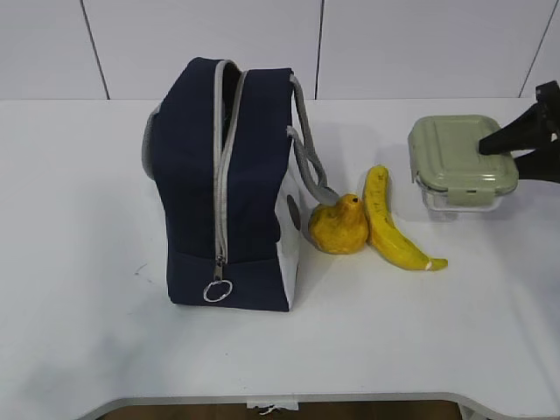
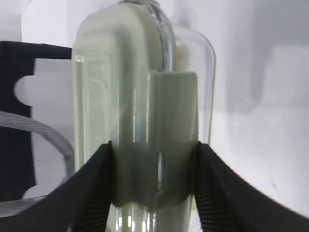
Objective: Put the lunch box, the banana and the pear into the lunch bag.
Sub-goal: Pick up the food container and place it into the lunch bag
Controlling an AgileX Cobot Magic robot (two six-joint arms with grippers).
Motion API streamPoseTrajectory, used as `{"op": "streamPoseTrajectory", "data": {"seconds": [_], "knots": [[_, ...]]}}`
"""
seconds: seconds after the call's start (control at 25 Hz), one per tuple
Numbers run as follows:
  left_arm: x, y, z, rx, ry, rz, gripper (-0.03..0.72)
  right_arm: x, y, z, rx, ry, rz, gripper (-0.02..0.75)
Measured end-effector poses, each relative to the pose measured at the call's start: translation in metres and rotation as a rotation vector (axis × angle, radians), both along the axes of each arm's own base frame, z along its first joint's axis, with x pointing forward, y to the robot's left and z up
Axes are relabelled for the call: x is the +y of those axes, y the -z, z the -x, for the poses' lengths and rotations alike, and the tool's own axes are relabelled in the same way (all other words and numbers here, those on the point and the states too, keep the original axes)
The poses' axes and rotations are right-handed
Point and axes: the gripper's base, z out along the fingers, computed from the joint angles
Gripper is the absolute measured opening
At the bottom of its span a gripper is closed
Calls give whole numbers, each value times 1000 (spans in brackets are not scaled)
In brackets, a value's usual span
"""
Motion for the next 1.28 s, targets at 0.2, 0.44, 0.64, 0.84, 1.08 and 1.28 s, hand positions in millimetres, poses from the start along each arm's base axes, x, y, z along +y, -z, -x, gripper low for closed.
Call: {"op": "streamPoseTrajectory", "data": {"seconds": [0.2, 0.44, 0.64, 0.84, 1.08, 1.28], "knots": [[-7, -6, -4, -27, 46, 89, 243, 5, -33, 10, -36, 22, 0, 370], [-16, -17, -31, 6, 74, 221, 243, 10, -68, 23, -79, 52, 11, 369], [-25, -24, -59, 65, 91, 383, 278, 24, -93, 33, -125, 40, 20, 369], [-34, -38, -87, 130, 144, 449, 405, 52, -109, 38, -149, -28, -7, 369], [-39, -55, -135, 265, 190, 417, 435, 78, -114, 36, -164, -82, -75, 369], [-47, -66, -182, 418, 283, 368, 435, 107, -116, 37, -166, -156, -108, 368]]}}
